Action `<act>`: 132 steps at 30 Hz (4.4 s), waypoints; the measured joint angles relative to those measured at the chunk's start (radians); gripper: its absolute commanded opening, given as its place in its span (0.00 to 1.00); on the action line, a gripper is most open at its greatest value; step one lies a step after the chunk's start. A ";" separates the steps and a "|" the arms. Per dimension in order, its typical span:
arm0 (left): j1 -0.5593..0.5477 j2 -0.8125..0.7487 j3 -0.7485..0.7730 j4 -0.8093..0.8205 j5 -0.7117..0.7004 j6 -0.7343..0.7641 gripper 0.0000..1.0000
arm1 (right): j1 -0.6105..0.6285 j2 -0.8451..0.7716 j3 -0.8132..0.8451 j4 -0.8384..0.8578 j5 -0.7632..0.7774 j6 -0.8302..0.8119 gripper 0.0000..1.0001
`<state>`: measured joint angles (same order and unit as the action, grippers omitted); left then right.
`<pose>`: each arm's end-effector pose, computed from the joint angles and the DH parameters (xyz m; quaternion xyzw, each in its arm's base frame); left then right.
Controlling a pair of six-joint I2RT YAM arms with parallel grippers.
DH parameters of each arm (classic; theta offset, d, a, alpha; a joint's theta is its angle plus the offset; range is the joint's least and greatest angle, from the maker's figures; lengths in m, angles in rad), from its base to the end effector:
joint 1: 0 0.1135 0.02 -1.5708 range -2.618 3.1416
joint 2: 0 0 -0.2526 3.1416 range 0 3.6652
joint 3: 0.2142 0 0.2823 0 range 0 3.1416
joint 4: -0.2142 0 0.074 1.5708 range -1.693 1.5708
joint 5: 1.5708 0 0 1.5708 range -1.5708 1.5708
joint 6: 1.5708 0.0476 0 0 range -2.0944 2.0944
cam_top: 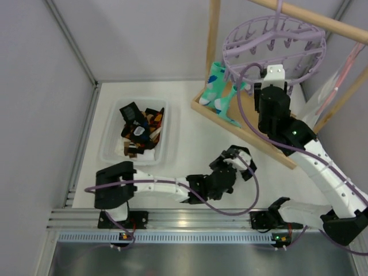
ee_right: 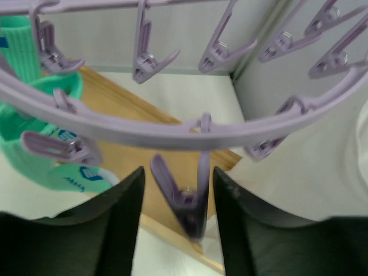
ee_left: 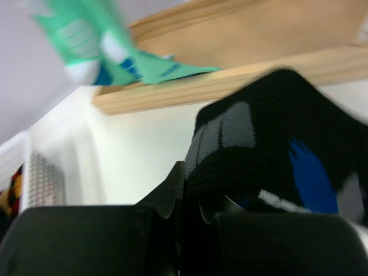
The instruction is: Remove the socks clipped to the hanger
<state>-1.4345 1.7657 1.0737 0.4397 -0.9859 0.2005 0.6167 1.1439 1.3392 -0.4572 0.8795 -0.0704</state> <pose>0.0959 -0.4075 0.2065 0.3097 0.6878 -0.0071 0.6565 0.2457 0.1292 0.4288 0.0022 0.7632 -0.1766 0.6215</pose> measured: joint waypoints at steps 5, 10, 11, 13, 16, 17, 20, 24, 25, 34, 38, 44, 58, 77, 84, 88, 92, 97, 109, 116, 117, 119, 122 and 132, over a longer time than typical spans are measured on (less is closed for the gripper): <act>0.056 -0.261 -0.110 -0.123 -0.063 -0.146 0.00 | -0.061 -0.118 -0.076 -0.021 -0.196 0.075 0.64; 0.226 -0.431 -0.124 -0.364 -0.072 -0.317 0.00 | -0.065 -0.211 -0.088 -0.033 -0.333 0.134 0.71; 0.260 -0.460 -0.123 -0.415 -0.074 -0.341 0.00 | -0.065 -0.234 -0.092 -0.038 -0.357 0.143 0.75; 0.308 -0.508 -0.114 -0.507 -0.072 -0.377 0.00 | -0.065 -0.275 -0.108 -0.046 -0.392 0.155 0.78; 0.397 -0.559 -0.047 -0.650 -0.038 -0.416 0.00 | -0.065 -0.348 -0.138 -0.065 -0.448 0.177 0.80; 0.437 -0.565 -0.009 -0.690 -0.024 -0.428 0.00 | -0.065 -0.371 -0.152 -0.068 -0.465 0.185 0.80; 0.583 -0.560 0.135 -0.804 0.040 -0.456 0.00 | -0.065 -0.434 -0.196 -0.074 -0.502 0.203 0.80; 0.795 -0.494 0.370 -0.942 0.149 -0.475 0.00 | -0.065 -0.488 -0.238 -0.091 -0.531 0.217 0.81; 0.851 -0.467 0.425 -0.967 0.174 -0.483 0.00 | -0.065 -0.495 -0.247 -0.091 -0.536 0.222 0.80; 1.241 -0.241 0.517 -1.080 0.464 -0.545 0.00 | -0.065 -0.589 -0.319 -0.100 -0.622 0.240 0.80; 1.309 -0.117 0.427 -1.086 0.552 -0.611 0.00 | -0.065 -0.651 -0.373 -0.088 -0.686 0.256 0.80; 1.300 0.114 0.288 -1.052 0.657 -0.695 0.00 | -0.065 -0.740 -0.491 -0.079 -0.753 0.298 0.80; 1.301 -0.038 0.219 -1.017 0.680 -0.747 0.57 | -0.065 -0.791 -0.523 -0.089 -0.773 0.319 0.80; 0.807 -0.438 0.166 -0.693 0.920 -0.568 0.98 | -0.065 -0.913 -0.520 -0.143 -0.750 0.329 0.90; 0.592 -0.254 0.124 -0.327 0.942 -0.422 0.98 | -0.065 -0.954 -0.492 -0.162 -0.756 0.336 0.90; 0.547 -0.106 0.131 -0.161 0.888 -0.354 0.98 | -0.065 -0.961 -0.486 -0.181 -0.768 0.335 0.90; 0.558 0.017 0.176 -0.066 0.839 -0.301 0.92 | -0.065 -0.972 -0.486 -0.199 -0.774 0.335 0.90; 0.572 0.151 0.280 0.024 0.786 -0.251 0.82 | -0.065 -0.982 -0.479 -0.204 -0.794 0.335 0.90; 0.569 0.273 0.391 0.097 0.702 -0.187 0.00 | -0.065 -0.985 -0.459 -0.209 -0.838 0.332 0.90; 0.509 0.159 0.339 0.079 0.632 -0.184 0.00 | -0.065 -0.988 -0.458 -0.208 -0.841 0.334 0.89; 0.493 0.120 0.322 0.070 0.620 -0.189 0.00 | -0.065 -0.991 -0.458 -0.208 -0.841 0.335 0.89; 0.464 0.044 0.294 0.053 0.598 -0.208 0.00 | -0.065 -0.997 -0.457 -0.206 -0.842 0.337 0.89; 0.423 -0.071 0.257 0.035 0.576 -0.246 0.00 | -0.065 -0.997 -0.444 -0.201 -0.842 0.343 0.89; 0.271 -0.212 0.046 -0.011 0.509 -0.348 0.00 | -0.065 -0.780 -0.198 -0.150 -0.847 0.365 0.92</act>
<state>-1.1637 1.5532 1.1198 0.4290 -0.4770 -0.1474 0.5514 0.3637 1.1416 -0.6067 0.0322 0.2943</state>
